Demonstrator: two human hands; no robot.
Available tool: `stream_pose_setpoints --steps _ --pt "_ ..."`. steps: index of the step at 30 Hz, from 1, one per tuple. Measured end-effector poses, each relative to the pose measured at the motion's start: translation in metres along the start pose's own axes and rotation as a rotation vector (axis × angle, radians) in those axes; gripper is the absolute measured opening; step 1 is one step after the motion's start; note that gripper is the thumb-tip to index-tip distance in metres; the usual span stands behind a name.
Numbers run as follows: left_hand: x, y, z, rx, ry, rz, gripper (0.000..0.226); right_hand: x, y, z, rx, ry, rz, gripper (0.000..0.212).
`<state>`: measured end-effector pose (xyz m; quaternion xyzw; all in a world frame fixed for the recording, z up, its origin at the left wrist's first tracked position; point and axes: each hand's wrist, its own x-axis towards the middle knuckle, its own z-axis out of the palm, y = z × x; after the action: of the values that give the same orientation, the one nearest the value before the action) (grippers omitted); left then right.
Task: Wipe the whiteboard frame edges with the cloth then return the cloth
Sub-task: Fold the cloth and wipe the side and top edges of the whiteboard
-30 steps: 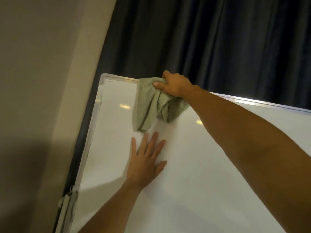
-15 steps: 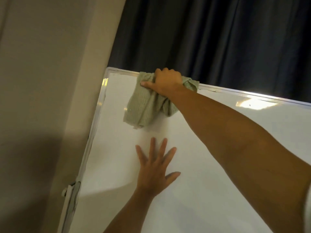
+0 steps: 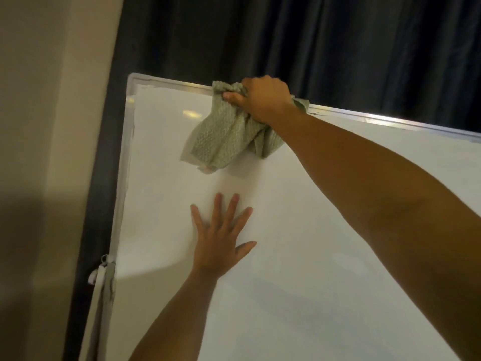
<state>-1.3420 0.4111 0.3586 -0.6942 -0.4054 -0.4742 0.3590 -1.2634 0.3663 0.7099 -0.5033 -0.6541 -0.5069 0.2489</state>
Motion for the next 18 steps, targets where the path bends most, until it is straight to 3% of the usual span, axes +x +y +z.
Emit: stream_pose_setpoints --steps 12,18 --pt "0.01 0.025 0.017 0.098 -0.025 -0.001 0.081 -0.081 0.162 -0.009 -0.03 0.036 0.034 0.074" --pt "0.012 0.048 0.002 0.142 -0.041 -0.024 0.08 -0.108 0.208 -0.018 0.011 0.039 0.031 0.066"
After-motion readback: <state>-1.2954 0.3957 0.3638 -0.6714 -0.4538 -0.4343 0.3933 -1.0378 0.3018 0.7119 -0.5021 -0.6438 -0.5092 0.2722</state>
